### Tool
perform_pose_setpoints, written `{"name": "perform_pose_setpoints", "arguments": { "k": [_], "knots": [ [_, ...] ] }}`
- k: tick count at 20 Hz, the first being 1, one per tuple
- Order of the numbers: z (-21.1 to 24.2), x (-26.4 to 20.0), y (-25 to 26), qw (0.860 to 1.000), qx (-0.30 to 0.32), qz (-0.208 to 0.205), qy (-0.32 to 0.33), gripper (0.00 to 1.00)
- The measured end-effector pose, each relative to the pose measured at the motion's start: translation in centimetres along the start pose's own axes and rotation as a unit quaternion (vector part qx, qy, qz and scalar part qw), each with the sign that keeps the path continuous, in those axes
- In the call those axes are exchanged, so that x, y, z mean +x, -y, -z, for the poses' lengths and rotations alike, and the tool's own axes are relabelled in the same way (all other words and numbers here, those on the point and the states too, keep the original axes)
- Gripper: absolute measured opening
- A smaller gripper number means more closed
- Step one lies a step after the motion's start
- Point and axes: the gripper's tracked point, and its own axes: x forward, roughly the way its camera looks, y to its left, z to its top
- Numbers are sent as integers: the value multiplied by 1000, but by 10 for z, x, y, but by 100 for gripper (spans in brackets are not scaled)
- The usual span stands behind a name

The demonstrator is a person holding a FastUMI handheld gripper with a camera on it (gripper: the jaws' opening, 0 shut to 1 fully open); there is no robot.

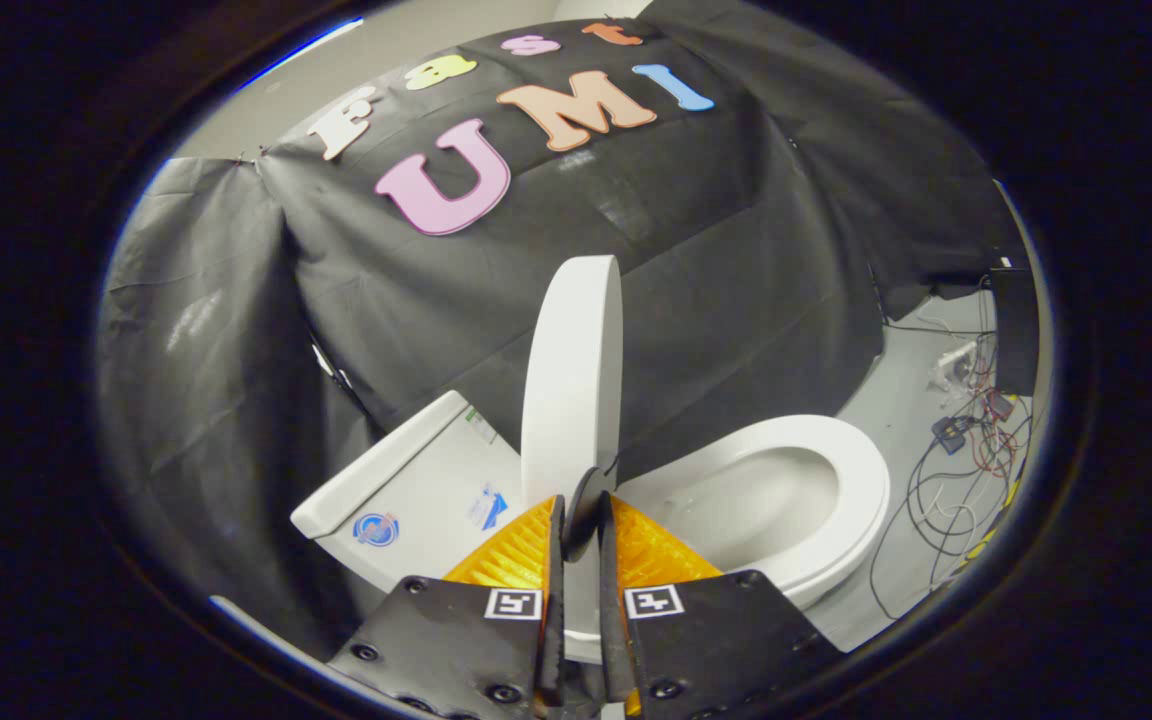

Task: Open the toilet lid.

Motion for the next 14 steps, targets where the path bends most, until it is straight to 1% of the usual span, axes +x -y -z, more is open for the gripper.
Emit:
{"name": "perform_pose_setpoints", "arguments": {
  "k": [7, 14],
  "knots": [
    [3, 5, -32, 999, -37, -28, -4, 19],
    [6, 9, -62, 997, -70, -39, -5, 19]
  ]
}}
